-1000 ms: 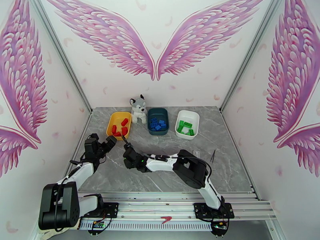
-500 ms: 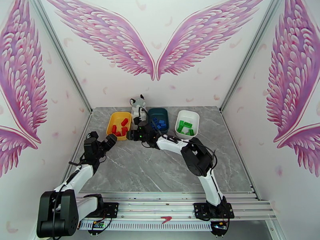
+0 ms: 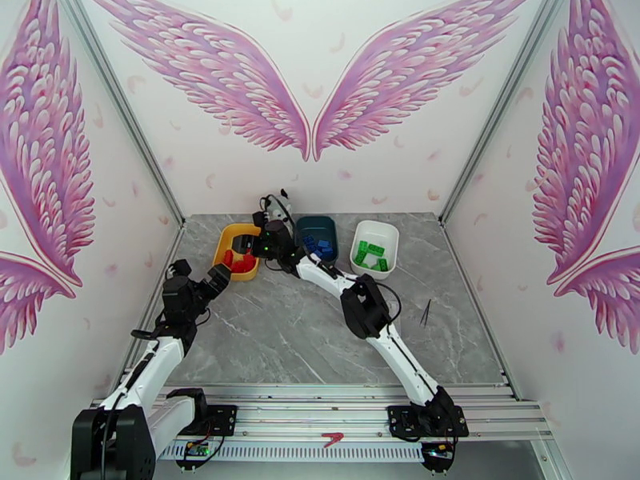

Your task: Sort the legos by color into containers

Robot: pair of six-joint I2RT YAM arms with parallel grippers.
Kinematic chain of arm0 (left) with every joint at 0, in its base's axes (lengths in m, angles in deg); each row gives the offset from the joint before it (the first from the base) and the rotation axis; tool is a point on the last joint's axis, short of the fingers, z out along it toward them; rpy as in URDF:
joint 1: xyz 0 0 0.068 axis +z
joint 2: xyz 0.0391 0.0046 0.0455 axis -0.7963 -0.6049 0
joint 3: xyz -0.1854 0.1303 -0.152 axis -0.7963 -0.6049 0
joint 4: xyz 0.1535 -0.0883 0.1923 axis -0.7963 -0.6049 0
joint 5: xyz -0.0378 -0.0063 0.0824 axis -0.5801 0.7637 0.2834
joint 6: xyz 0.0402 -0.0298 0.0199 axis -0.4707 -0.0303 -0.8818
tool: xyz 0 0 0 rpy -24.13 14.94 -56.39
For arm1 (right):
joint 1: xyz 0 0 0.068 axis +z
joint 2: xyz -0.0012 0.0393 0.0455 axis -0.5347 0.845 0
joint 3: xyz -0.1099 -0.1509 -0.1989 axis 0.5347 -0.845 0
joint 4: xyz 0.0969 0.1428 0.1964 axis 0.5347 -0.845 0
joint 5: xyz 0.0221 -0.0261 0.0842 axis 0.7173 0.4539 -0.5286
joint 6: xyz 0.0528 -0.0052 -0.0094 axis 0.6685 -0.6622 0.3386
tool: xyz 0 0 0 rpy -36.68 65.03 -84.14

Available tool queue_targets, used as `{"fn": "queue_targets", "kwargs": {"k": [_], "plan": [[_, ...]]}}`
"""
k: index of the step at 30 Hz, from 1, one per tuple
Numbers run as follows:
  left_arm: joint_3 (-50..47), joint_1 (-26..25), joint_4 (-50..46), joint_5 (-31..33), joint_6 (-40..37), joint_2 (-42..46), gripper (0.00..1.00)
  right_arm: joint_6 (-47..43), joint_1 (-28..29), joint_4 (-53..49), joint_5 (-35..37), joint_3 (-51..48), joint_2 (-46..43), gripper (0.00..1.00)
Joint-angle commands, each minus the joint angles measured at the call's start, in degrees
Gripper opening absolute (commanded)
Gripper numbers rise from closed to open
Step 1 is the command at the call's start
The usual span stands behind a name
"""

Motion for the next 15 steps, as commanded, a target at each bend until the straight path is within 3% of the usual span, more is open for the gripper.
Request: {"fn": "queue_targets", "kwargs": {"k": [1,8,15], "plan": [[-0.26,-0.2,-2.15,1.64,-1.56,1.48,0.99,-2.81,-0.63,-2.61,-0.97,-1.79,-3.25,0.86],[0.95,-3.57,-4.79,6.39,-5.93,3.38,0.99,-7.82,-0.51,8.71,0.83,-34.33,-24.5,0.91],[3.07,-10.9,-7.15,12.92,-11.95,6.28,0.99,-16.26,-0.51,6.09,14.68,-61.96,-49.97,0.96]]}}
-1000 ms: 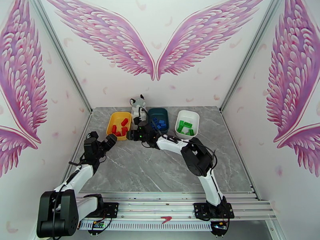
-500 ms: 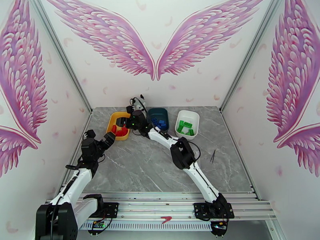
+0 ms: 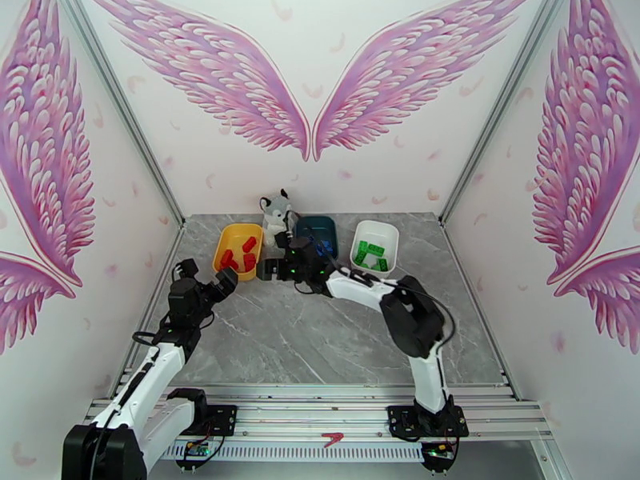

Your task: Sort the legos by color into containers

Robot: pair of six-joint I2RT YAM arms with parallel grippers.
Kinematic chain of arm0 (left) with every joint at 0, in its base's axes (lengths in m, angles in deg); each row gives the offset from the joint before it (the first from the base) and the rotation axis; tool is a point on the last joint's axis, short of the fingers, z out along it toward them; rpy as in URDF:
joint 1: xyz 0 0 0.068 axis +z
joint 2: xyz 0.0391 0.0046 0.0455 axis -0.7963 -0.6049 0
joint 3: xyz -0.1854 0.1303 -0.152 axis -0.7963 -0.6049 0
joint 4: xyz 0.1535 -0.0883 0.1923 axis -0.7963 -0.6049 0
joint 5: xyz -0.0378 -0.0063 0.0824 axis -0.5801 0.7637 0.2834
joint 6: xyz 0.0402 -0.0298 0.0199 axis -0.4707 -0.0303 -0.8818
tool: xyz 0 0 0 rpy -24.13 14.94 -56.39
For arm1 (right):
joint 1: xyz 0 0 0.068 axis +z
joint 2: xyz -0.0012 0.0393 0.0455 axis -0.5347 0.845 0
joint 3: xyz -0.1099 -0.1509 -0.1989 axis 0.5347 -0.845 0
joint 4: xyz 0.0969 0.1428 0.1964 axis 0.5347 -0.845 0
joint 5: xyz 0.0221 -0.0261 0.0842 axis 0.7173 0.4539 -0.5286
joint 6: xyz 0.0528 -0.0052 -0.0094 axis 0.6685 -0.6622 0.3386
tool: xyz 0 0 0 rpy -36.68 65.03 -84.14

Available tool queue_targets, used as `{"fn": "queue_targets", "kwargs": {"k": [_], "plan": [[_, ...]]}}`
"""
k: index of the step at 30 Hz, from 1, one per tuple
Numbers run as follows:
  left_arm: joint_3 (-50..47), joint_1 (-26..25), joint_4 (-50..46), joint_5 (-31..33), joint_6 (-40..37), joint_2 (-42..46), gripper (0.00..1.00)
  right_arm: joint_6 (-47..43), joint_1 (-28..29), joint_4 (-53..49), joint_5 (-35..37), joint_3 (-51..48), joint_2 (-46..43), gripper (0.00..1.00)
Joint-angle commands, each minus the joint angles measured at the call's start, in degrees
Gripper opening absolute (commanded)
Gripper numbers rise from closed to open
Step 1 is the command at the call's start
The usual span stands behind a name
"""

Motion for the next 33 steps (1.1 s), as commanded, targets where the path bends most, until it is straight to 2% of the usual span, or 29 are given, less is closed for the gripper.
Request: {"fn": "queue_targets", "kwargs": {"k": [1,5,7,10,11,14,16,19,23,26,29,33], "plan": [[2.88,-2.78,-2.55,5.94,-5.23,2.73,0.99,-6.23,-0.37,-1.39,12.38,-8.18,-11.33,0.96],[3.46,-6.4,-2.88,13.55,-8.82,5.77,0.99,-8.7,-0.43,-6.48,30.95,-15.56,-23.09,0.99],[3.69,-8.74,-1.75,20.17,-9.84,7.04,0.99,-7.78,-0.6,-8.75,42.95,-17.34,-28.11,0.99],[4.06,-11.49,3.37,29.77,-11.74,7.19,0.99,-12.64,-1.19,-5.27,47.09,-19.87,-33.28,0.99],[4.77,-11.54,4.63,31.07,-12.58,6.88,0.99,-14.44,-1.28,-2.98,48.28,-21.12,-34.1,0.99],[9.75,-11.38,5.3,32.77,-16.7,4.67,0.99,-25.81,-1.3,14.18,52.9,-27.62,-35.15,0.99],[14.96,-10.33,2.42,31.97,-17.34,2.45,0.99,-36.15,-1.39,22.88,53.36,-30.16,-35.21,0.99],[16.95,-10.04,4.49,32.76,-16.68,0.65,0.99,-44.52,-2.72,27.52,53.91,-30.49,-34.74,0.99],[11.61,-9.35,21.51,38.09,-22.16,-1.51,0.99,-43.61,-9.38,28.41,51.14,-32.01,-34.61,0.99],[11.27,-7.66,19.98,33.9,-29.65,-4.44,0.99,-41.58,-16.32,28.17,45.4,-35.0,-34.44,0.99],[7.07,-7.6,21.27,39.26,-33.65,-9.79,0.99,-40.7,-21.44,26.99,44.36,-37.26,-31.45,0.99],[-2.26,-6.51,31.98,43.34,-37.2,-16.91,0.99,-38.18,-25.32,29.55,44.34,-41.31,-25.68,0.99]]}}
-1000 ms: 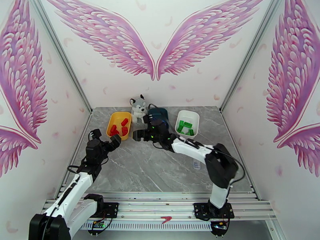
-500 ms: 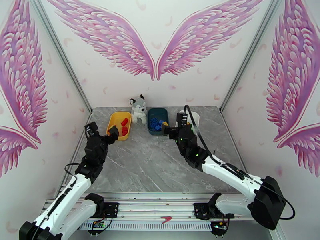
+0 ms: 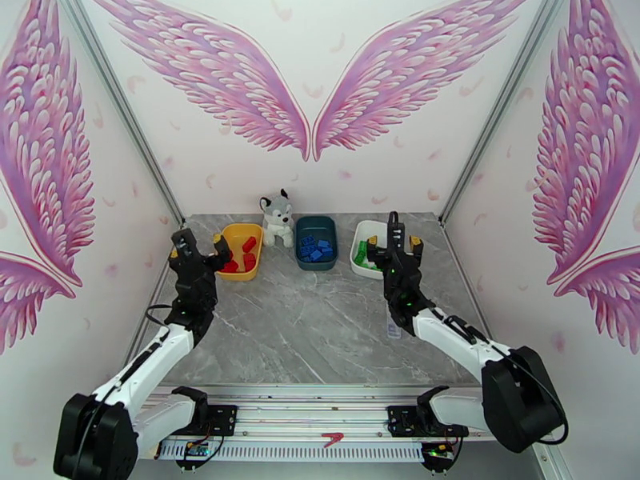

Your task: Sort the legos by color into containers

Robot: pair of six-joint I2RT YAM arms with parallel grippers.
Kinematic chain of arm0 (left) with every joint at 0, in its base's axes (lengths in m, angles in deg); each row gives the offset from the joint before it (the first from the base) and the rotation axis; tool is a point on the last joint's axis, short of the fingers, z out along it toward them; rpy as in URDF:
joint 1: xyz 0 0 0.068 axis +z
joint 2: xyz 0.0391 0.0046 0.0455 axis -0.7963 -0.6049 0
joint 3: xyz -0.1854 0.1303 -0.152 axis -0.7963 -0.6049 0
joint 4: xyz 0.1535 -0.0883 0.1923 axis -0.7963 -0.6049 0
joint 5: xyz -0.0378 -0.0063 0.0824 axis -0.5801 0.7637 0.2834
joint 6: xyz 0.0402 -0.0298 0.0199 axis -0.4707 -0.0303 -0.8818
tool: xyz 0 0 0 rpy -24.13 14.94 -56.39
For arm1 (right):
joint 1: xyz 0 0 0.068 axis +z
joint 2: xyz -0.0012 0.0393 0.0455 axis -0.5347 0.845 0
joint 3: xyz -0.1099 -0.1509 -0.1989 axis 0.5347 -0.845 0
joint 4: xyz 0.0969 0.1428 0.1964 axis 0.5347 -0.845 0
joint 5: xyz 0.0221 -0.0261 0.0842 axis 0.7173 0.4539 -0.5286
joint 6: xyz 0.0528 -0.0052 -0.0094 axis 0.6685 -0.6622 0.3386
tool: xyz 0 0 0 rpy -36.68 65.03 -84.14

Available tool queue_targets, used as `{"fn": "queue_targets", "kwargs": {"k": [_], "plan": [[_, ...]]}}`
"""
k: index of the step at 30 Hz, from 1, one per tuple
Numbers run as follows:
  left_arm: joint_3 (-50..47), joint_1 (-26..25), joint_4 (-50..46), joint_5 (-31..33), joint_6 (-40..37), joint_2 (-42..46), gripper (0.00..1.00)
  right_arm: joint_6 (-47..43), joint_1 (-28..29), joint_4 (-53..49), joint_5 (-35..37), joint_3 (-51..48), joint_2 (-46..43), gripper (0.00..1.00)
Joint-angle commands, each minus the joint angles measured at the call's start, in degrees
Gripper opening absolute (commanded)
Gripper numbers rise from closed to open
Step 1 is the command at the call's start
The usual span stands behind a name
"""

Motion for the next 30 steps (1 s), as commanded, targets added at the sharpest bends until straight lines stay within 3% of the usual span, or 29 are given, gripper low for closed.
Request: {"fn": "queue_targets", "kwargs": {"k": [1,2,4,8,10,12,16,18,20,22,23,25,27,29,30], "plan": [[-6.48,1.1,8.86,6.04,-5.56,-5.11,0.99,2.23,-2.01,2.86,-1.97,-3.72,4.76,0.99],[-6.25,1.05,8.54,8.52,-4.92,-5.31,0.99,1.06,-2.32,4.58,-1.18,-3.85,5.92,0.99],[-6.87,1.31,7.23,4.7,-6.31,-4.36,0.99,1.37,-2.8,2.99,-5.0,-3.32,5.78,0.99],[-8.49,2.15,9.41,3.81,-6.57,-7.33,0.99,2.99,-4.24,3.65,-7.19,-3.62,5.66,0.99],[-9.47,2.9,13.59,5.67,-5.76,-10.51,0.99,3.01,-4.61,0.15,-5.59,-2.88,5.18,0.99],[-9.33,3.11,11.15,2.65,-5.45,-9.55,0.99,3.65,-5.33,-4.67,-4.82,-1.72,4.87,0.99],[-10.53,3.11,16.48,1.74,-7.37,-10.81,0.99,6.0,-5.94,-6.61,-5.16,-3.63,3.38,0.99],[-12.5,2.79,23.78,-0.98,-9.73,-14.51,0.99,5.71,-5.94,-3.45,-5.57,-5.83,4.54,0.99],[-15.6,2.54,39.5,-1.05,-12.45,-21.03,0.99,6.54,-6.22,2.2,-5.44,-8.89,6.67,0.99],[-15.8,3.18,33.82,-2.58,-10.24,-17.62,0.99,3.98,-6.14,14.33,-6.87,-12.83,9.93,1.0],[-15.59,3.96,32.18,-4.2,-9.54,-17.27,0.99,5.56,-6.32,8.95,-7.52,-11.84,8.24,0.99],[-16.52,5.73,35.09,-8.5,-8.48,-19.92,0.99,6.36,-8.22,11.75,-11.35,-12.66,8.98,1.0],[-17.62,5.19,45.36,-8.12,-10.61,-24.8,0.99,8.89,-10.88,14.12,-16.13,-15.18,8.37,0.99],[-17.33,4.47,41.25,-8.06,-10.73,-22.83,0.99,8.66,-11.84,28.06,-16.96,-19.66,12.77,1.0],[-17.05,4.55,40.17,-8.1,-10.64,-22.59,0.99,8.55,-11.83,25.7,-18.98,-19.95,10.6,0.99]]}}
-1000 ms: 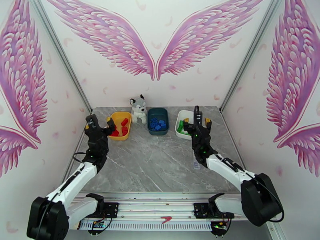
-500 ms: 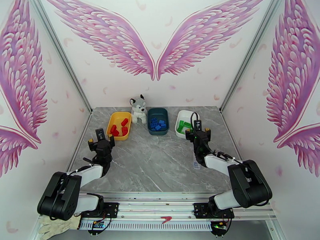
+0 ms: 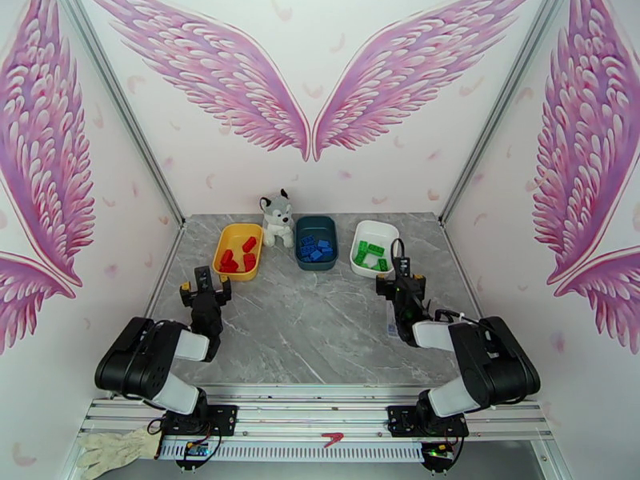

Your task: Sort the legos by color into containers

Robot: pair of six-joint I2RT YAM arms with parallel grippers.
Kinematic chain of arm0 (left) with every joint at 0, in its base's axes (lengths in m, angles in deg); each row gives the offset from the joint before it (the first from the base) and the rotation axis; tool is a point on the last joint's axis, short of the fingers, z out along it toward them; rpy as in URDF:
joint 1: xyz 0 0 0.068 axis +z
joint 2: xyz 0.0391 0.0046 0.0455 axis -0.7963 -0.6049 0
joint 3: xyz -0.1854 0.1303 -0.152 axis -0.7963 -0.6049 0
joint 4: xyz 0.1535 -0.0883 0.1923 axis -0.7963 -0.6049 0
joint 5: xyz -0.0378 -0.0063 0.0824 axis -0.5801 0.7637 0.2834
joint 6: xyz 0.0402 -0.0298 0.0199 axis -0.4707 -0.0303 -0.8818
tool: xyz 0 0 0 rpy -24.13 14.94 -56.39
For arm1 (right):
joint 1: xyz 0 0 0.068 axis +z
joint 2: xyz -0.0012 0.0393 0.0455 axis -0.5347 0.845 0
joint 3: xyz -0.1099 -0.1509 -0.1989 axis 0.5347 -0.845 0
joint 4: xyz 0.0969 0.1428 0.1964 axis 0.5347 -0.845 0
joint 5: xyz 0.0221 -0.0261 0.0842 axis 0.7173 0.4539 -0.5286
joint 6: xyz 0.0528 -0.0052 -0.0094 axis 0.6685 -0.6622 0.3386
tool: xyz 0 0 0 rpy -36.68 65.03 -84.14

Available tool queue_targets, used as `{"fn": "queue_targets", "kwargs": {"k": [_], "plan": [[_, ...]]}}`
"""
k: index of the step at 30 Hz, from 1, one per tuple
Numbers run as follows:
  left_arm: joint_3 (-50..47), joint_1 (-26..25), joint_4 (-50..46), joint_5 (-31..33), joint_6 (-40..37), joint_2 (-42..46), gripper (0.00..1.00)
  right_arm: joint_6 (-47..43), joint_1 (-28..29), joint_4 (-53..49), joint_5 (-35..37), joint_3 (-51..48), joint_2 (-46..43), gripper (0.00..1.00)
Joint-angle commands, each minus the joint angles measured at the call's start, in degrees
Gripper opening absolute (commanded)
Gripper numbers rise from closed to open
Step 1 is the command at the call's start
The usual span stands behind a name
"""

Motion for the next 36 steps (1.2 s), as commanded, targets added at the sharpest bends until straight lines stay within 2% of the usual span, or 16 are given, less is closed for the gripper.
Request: {"fn": "queue_targets", "kwargs": {"k": [1,3,5,7,11,17,36], "plan": [[-0.28,-0.36,4.08,-1.91,-0.93,-0.08,0.99,1.74,-0.66,5.43,-6.61,-1.89,-0.37,0.99],[0.07,-0.23,3.68,-1.45,-0.76,-0.07,0.99,0.7,-0.61,7.54,-7.9,-1.27,1.3,0.99],[1.31,0.09,0.68,-1.08,-0.07,0.4,0.99,1.51,-0.7,1.12,-6.86,1.25,0.38,0.99],[4.25,1.26,-5.84,-1.24,1.47,1.12,0.99,1.53,-0.7,1.3,-6.43,1.19,0.6,0.99],[7.0,4.09,-12.94,-4.93,4.04,1.92,0.99,1.61,-0.7,1.2,-6.47,1.22,0.57,0.99],[7.29,6.21,-14.21,-7.64,5.86,2.26,0.99,1.65,-0.63,1.59,-5.7,0.95,0.55,0.99],[6.93,6.01,-13.37,-7.71,5.52,2.17,0.99,1.65,-0.62,1.61,-5.7,0.94,0.52,0.99]]}}
